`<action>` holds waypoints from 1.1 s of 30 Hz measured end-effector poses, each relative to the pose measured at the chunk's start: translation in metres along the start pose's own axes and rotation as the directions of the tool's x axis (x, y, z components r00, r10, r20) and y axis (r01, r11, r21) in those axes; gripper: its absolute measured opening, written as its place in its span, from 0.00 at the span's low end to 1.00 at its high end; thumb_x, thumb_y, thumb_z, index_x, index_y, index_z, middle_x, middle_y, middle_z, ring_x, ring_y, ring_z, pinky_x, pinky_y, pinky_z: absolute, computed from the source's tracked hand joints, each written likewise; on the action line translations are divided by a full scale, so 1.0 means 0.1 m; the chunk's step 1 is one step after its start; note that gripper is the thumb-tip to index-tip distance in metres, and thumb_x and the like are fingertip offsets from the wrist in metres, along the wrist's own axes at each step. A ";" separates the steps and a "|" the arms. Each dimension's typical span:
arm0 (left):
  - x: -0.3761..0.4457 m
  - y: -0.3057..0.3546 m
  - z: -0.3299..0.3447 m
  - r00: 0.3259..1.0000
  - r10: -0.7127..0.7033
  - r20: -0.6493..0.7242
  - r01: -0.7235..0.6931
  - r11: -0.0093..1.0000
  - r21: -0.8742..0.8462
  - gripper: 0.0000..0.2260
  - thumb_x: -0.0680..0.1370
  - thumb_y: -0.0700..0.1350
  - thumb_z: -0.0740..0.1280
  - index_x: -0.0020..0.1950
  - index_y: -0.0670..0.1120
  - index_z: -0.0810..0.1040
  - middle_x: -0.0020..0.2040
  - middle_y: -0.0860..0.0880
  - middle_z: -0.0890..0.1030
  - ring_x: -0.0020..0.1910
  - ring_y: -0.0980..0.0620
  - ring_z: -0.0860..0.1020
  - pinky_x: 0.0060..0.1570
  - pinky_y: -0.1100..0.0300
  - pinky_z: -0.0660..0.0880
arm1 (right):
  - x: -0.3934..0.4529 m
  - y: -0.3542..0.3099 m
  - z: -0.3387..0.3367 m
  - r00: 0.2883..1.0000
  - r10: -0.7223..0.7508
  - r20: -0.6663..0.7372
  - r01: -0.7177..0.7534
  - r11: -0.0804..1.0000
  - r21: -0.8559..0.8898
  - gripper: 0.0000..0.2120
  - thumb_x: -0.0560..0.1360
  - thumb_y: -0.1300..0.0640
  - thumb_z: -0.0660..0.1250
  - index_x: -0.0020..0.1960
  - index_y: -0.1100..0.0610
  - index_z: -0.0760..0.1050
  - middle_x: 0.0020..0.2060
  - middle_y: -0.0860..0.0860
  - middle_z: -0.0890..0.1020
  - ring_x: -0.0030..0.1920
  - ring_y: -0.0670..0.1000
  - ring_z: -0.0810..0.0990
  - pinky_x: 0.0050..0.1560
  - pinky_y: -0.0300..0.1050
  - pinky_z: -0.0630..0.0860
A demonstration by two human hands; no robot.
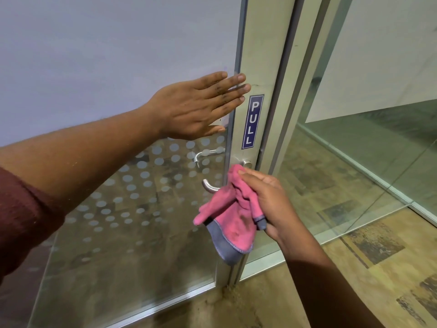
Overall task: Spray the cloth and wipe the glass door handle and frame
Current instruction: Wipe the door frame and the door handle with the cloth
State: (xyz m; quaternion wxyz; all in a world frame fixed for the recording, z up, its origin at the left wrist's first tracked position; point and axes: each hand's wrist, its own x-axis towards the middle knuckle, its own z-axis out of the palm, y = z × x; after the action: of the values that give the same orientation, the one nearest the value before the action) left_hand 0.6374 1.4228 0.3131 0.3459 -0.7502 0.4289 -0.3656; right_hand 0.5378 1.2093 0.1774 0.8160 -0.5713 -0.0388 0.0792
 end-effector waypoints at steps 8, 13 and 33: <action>0.05 0.15 -0.04 0.995 -0.097 -0.025 0.095 0.993 -0.074 0.33 0.86 0.60 0.45 0.83 0.38 0.49 0.83 0.39 0.50 0.84 0.41 0.48 0.81 0.44 0.51 | -0.31 -0.06 -0.46 0.992 0.087 -0.085 -0.052 0.936 0.349 0.07 0.76 0.59 0.68 0.49 0.61 0.82 0.44 0.57 0.83 0.45 0.54 0.83 0.61 0.53 0.76; 0.09 0.39 -0.10 0.993 -0.114 -0.014 0.111 0.980 -0.162 0.33 0.85 0.60 0.48 0.83 0.38 0.52 0.83 0.39 0.51 0.83 0.41 0.50 0.82 0.45 0.50 | -0.38 -0.17 -0.60 0.988 0.133 -0.079 -0.079 0.876 0.476 0.08 0.80 0.57 0.63 0.50 0.61 0.77 0.47 0.59 0.77 0.53 0.59 0.77 0.73 0.60 0.64; 1.07 2.18 -0.49 0.658 -0.331 0.677 0.483 -0.504 -0.716 0.45 0.70 0.79 0.48 0.83 0.61 0.43 0.81 0.64 0.54 0.74 0.76 0.52 0.72 0.71 0.46 | -0.70 -0.60 -1.45 0.914 -0.108 -0.392 0.307 0.816 0.489 0.15 0.82 0.51 0.62 0.45 0.57 0.84 0.41 0.54 0.87 0.45 0.54 0.86 0.47 0.48 0.83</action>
State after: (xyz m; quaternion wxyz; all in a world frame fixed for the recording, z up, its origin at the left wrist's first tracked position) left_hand 0.5493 1.2308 0.1825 -0.5302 -0.8303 0.1664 0.0416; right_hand 0.4964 1.0430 0.1861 0.9410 -0.3146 0.0664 -0.1057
